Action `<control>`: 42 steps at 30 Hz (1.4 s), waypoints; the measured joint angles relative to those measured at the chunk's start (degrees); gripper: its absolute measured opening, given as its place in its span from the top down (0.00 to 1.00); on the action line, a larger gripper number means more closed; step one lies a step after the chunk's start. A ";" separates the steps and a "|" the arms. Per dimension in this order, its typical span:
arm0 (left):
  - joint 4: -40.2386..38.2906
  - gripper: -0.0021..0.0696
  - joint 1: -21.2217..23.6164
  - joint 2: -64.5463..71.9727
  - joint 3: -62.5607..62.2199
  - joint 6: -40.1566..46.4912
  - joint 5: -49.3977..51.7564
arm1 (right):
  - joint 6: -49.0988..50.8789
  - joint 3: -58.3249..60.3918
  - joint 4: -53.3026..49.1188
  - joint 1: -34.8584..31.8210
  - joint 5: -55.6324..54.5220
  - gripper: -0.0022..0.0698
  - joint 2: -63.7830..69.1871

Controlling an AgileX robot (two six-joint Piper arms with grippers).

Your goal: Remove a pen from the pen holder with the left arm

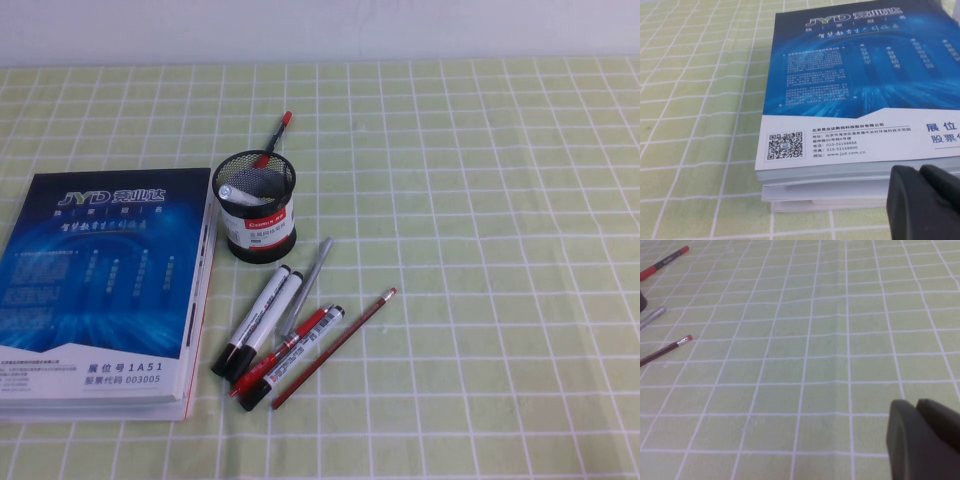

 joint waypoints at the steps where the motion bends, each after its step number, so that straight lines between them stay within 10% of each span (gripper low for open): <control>1: 0.00 0.97 0.00 0.00 0.00 0.00 0.00 | 0.00 0.00 0.00 0.00 0.00 0.99 0.00; 22: 1.90 0.97 0.00 0.00 0.02 0.63 -1.62 | 0.00 0.00 0.00 0.00 0.00 0.99 0.00; 42: 0.00 0.97 0.00 0.00 0.02 -6.31 -38.14 | 0.00 0.00 0.00 0.00 0.00 0.99 0.00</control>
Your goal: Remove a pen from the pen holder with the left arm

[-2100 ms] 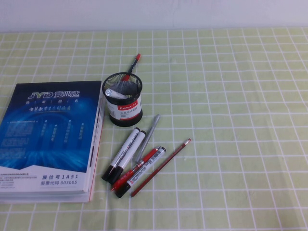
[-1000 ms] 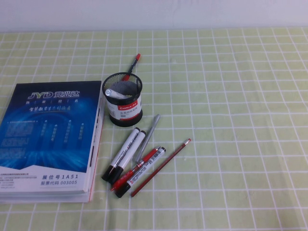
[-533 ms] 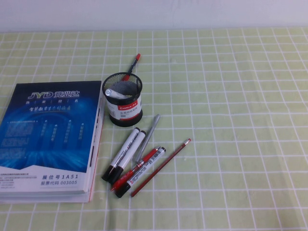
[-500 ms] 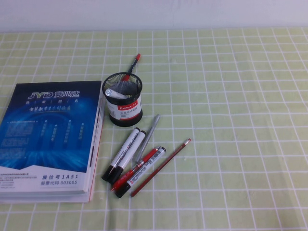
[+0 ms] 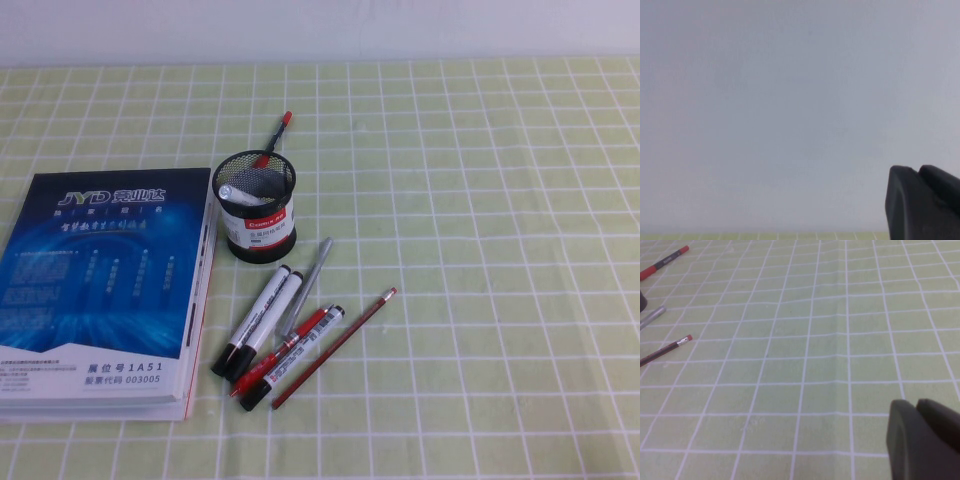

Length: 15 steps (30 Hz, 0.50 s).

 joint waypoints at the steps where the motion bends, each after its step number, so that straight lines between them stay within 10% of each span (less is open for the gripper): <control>1: 1.02 0.97 0.00 0.00 0.00 0.14 -1.17 | 0.00 0.00 0.00 0.00 0.00 0.99 0.00; 15: -1.82 0.97 0.00 1.12 -2.71 1.05 -12.57 | 0.00 0.00 0.00 0.00 0.00 0.99 0.00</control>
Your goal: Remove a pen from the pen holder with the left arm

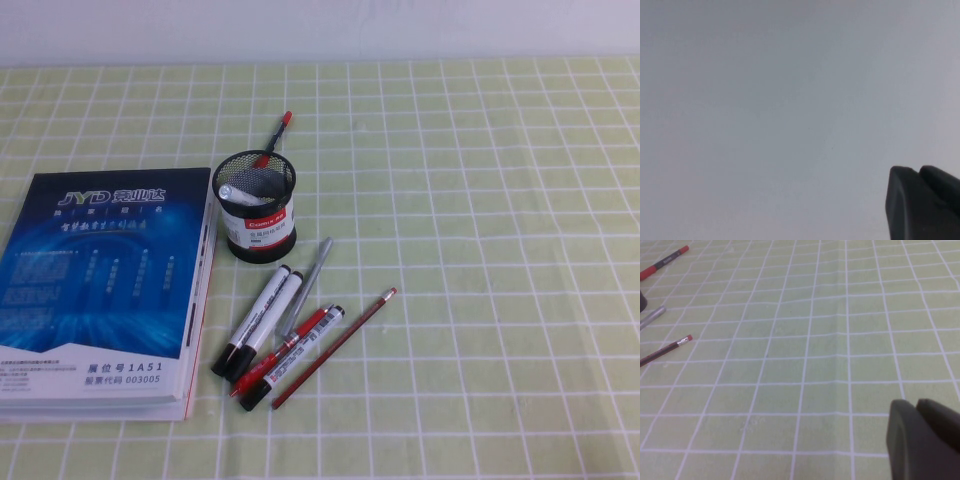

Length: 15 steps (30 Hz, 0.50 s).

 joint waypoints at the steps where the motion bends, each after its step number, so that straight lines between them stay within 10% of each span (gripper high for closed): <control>1: -0.65 0.97 0.00 1.02 -0.94 0.00 0.41 | 0.00 0.00 0.00 0.00 0.00 0.99 0.00; 15: -1.32 0.97 0.00 30.91 -7.61 -5.04 -10.47 | 0.00 0.00 0.00 0.00 0.00 0.99 0.00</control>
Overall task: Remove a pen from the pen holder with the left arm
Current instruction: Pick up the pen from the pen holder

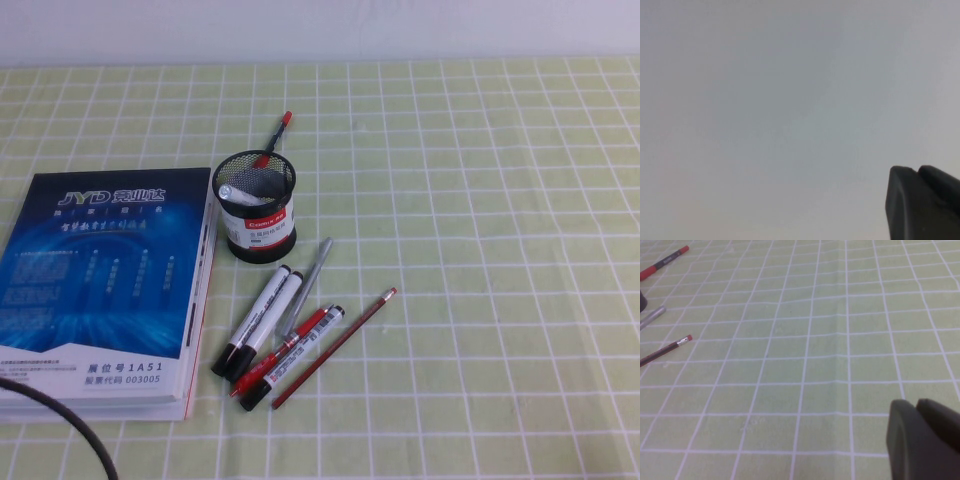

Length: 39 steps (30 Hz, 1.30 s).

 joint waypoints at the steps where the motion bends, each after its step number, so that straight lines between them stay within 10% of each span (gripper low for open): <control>1: -0.38 0.97 0.00 2.02 -0.10 -0.78 -3.96 | 0.00 0.00 0.00 0.00 0.00 0.99 0.00; 9: 0.00 0.97 0.00 9.05 -0.13 -7.22 -11.55 | 0.00 0.00 0.00 0.00 0.00 0.99 0.00; 19: 27.48 0.97 0.00 24.24 -0.13 -9.49 -19.02 | 0.00 0.00 0.00 0.00 0.00 0.99 0.00; 39: 38.59 0.97 0.00 54.55 -10.54 -15.04 -24.94 | 0.00 0.00 0.00 0.00 0.00 0.99 0.00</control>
